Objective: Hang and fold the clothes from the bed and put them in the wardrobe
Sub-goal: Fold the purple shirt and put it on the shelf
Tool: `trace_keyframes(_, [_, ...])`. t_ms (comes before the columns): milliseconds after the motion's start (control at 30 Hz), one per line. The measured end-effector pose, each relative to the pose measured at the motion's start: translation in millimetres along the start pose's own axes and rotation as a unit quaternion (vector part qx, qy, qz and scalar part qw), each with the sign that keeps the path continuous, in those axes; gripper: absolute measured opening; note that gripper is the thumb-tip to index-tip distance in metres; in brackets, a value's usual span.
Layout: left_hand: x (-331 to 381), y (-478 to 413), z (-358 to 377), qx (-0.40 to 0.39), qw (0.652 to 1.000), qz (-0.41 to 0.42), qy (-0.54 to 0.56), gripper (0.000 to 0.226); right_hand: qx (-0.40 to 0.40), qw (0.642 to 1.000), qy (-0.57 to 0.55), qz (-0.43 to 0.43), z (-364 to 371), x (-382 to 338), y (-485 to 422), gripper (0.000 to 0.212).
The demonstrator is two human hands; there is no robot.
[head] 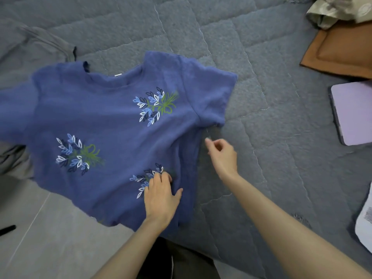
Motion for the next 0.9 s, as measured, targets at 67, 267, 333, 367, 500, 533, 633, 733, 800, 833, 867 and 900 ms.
trace_keyframes(67, [-12.1, 11.0, 7.7, -0.004, 0.999, -0.006, 0.045, 0.022, -0.130, 0.991, 0.027, -0.002, 30.6, 15.0, 27.8, 0.020])
trace_keyframes(267, [-36.2, 30.0, 1.4, 0.013, 0.965, 0.033, 0.260, 0.007, -0.142, 0.959, 0.225, -0.094, 56.4, 29.4, 72.7, 0.027])
trace_keyframes(333, [-45.5, 36.3, -5.4, 0.029, 0.951, 0.037, 0.305, 0.003, -0.144, 0.935, 0.294, -0.139, 65.0, 28.8, 82.6, 0.018])
trace_keyframes(367, [-48.1, 39.3, -8.7, 0.033, 0.946, 0.043, 0.318, 0.006, -0.147, 0.927, 0.306, -0.156, 68.2, 29.4, 87.8, 0.016])
trace_keyframes(500, [-50.8, 51.8, -11.4, 0.016, 0.928, 0.047, 0.368, 0.011, -0.107, 0.963, 0.200, -0.142, 59.7, 38.2, 104.4, 0.013])
trace_keyframes(533, [-50.7, 55.9, -8.9, -0.003, 0.913, 0.039, 0.406, 0.014, -0.085, 0.978, 0.149, -0.116, 51.5, 44.6, 108.4, 0.011])
trace_keyframes(633, [-56.5, 68.8, 1.2, -0.022, 0.898, 0.026, 0.439, 0.019, 0.012, 0.998, -0.063, -0.023, 16.8, 71.1, 120.0, 0.017])
trace_keyframes(733, [-71.1, 86.7, 15.2, 0.001, 0.924, 0.029, 0.381, 0.020, 0.061, 0.973, -0.220, 0.034, -6.1, 94.4, 130.4, 0.023])
trace_keyframes(800, [-80.1, 99.5, 26.8, 0.006, 0.932, 0.030, 0.360, 0.025, 0.014, 0.981, -0.185, 0.053, 2.5, 105.9, 141.2, 0.012])
trace_keyframes(833, [-84.3, 105.0, 32.1, 0.006, 0.934, 0.029, 0.357, 0.029, -0.025, 0.986, -0.152, 0.065, 13.0, 113.5, 147.7, 0.012])
trace_keyframes(867, [-87.9, 109.7, 36.4, 0.008, 0.935, 0.031, 0.353, 0.032, -0.057, 0.990, -0.112, 0.072, 23.0, 120.7, 154.1, 0.023])
trace_keyframes(900, [-90.8, 113.7, 39.6, 0.011, 0.938, 0.036, 0.345, 0.036, -0.068, 0.993, -0.075, 0.062, 30.6, 123.8, 158.6, 0.033])
Point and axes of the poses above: each hand's wrist, its own y-axis away from the middle knuckle, its own z-axis out of the palm, x = y × z, the point moved 9 cm from there along -y, towards the middle knuckle, and after that the axes turned 4 degrees about -z, right-handed, at the moved point
